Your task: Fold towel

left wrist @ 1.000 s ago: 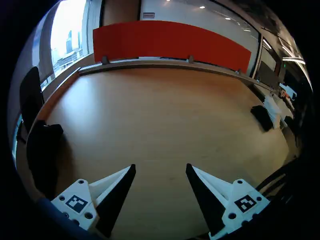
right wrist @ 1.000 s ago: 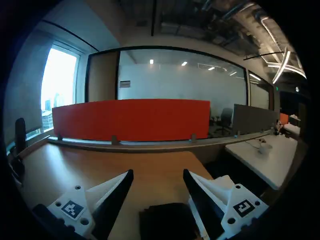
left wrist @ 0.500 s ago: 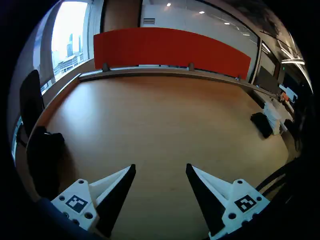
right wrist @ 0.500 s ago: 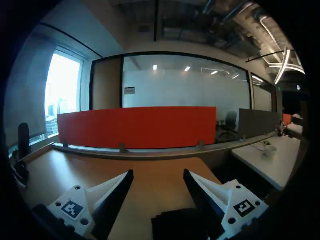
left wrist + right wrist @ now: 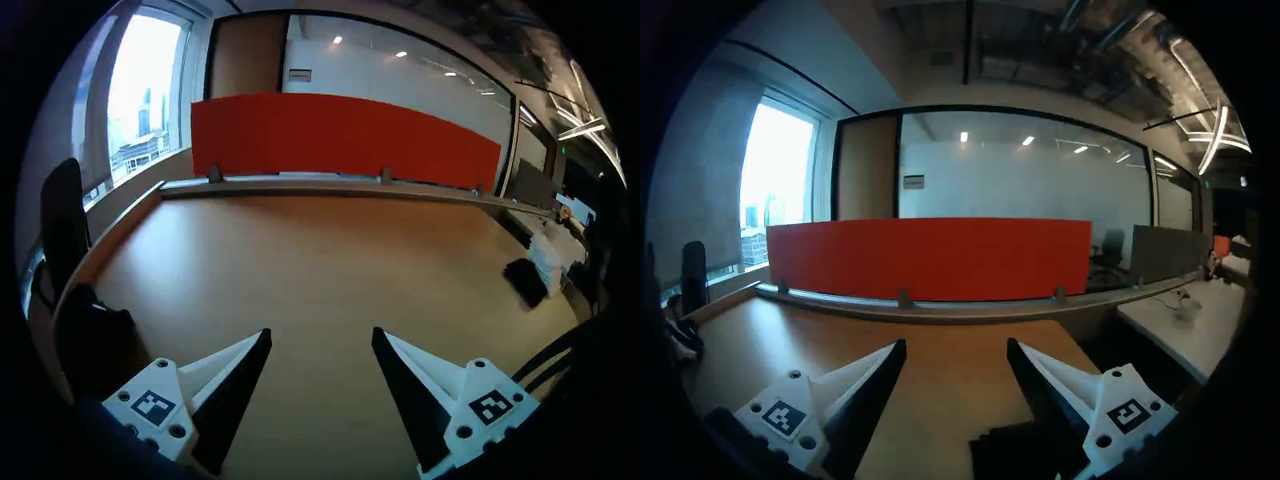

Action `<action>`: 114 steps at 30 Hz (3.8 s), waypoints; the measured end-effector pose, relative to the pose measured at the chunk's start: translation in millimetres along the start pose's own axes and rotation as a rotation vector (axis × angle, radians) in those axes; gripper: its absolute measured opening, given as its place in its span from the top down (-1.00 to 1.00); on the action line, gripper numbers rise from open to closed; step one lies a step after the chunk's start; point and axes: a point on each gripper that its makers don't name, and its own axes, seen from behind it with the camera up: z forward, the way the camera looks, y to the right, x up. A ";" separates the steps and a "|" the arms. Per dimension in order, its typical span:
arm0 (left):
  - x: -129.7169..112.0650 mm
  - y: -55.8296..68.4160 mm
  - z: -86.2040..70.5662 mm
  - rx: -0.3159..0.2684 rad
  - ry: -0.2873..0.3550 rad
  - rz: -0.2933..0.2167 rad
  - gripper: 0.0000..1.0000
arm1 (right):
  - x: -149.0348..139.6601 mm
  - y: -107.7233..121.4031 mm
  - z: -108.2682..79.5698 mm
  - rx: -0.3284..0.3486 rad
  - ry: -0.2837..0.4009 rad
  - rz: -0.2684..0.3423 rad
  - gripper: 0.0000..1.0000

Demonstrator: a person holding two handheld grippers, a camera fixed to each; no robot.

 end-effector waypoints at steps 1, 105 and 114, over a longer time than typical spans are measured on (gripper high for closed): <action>4.9 -1.8 1.4 0.003 0.011 0.000 -0.86 | 1.2 -3.4 0.0 0.002 -0.001 -0.001 -0.95; 53.2 -77.8 64.7 0.148 0.509 0.019 -0.86 | -23.4 -129.9 8.5 -0.018 0.071 0.067 -0.99; 42.1 -97.2 71.5 0.160 0.528 0.024 -0.86 | -38.9 -133.3 9.4 -0.025 0.072 0.059 -0.99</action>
